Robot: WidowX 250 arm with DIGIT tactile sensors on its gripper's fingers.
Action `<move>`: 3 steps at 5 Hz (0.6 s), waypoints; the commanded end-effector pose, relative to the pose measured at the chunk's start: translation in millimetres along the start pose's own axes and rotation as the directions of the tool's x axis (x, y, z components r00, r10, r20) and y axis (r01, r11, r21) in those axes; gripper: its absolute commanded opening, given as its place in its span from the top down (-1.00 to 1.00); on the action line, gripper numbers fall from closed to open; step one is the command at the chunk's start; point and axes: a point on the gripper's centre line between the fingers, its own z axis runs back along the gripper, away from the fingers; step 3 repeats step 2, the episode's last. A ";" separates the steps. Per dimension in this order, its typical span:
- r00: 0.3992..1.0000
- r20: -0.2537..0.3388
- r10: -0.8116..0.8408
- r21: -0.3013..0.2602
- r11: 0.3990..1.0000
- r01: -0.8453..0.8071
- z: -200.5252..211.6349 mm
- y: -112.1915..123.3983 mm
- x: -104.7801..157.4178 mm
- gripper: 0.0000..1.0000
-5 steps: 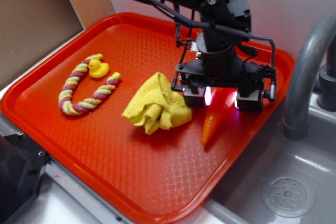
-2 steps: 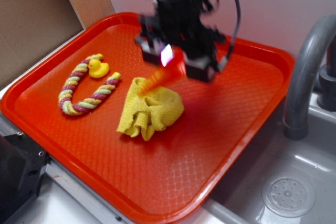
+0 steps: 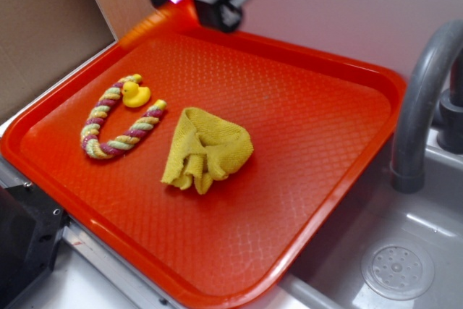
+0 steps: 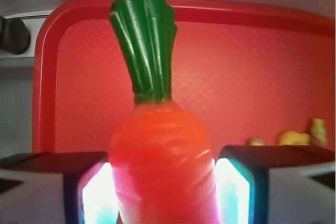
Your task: Grab the carrot.
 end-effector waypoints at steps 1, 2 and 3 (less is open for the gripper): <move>0.976 0.151 0.155 -0.073 0.987 -0.146 59.1 34.5 -10.4 1.00; 0.983 0.121 0.136 -0.048 0.990 -0.131 54.5 30.9 -12.3 1.00; 0.983 0.121 0.136 -0.048 0.990 -0.131 54.5 30.9 -12.3 1.00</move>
